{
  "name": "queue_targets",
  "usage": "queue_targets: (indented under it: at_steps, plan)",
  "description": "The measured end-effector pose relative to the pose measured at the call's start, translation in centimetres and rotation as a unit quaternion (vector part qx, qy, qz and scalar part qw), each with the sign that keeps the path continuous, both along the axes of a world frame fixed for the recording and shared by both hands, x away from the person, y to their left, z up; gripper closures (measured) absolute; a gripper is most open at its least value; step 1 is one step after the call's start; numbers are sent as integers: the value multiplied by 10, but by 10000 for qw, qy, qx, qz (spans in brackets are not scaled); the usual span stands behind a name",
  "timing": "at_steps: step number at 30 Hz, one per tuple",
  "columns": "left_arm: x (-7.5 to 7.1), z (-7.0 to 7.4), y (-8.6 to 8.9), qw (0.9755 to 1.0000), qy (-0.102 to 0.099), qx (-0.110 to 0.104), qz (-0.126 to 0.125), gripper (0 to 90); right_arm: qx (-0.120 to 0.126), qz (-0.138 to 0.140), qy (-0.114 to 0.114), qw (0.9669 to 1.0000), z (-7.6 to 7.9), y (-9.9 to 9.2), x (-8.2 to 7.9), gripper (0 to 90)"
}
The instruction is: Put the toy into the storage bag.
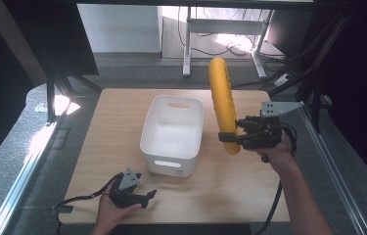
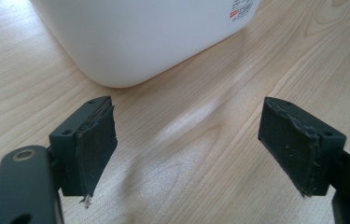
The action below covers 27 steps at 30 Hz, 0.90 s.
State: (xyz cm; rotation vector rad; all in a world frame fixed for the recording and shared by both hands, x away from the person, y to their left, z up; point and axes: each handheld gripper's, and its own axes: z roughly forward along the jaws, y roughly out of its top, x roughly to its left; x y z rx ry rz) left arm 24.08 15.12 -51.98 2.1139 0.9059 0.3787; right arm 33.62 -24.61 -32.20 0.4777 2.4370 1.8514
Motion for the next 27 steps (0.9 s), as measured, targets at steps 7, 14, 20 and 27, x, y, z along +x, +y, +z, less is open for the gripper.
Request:
queue_targets:
  at_steps: [7,14,20,27]
  plan:
    - [0,0,0,10000,-11,8,5,192,29,62,-86,9999,9,9,5,509]
    - [0,0,0,10000,-8,20,-1,192,87,107,-64,9999,14,14,9,509]
    - [0,0,0,10000,-12,28,-1,192,129,126,-84,9998,18,18,12,509]
    - [0,0,1,10000,-40,29,15,192,157,152,-54,9997,19,20,14,509]
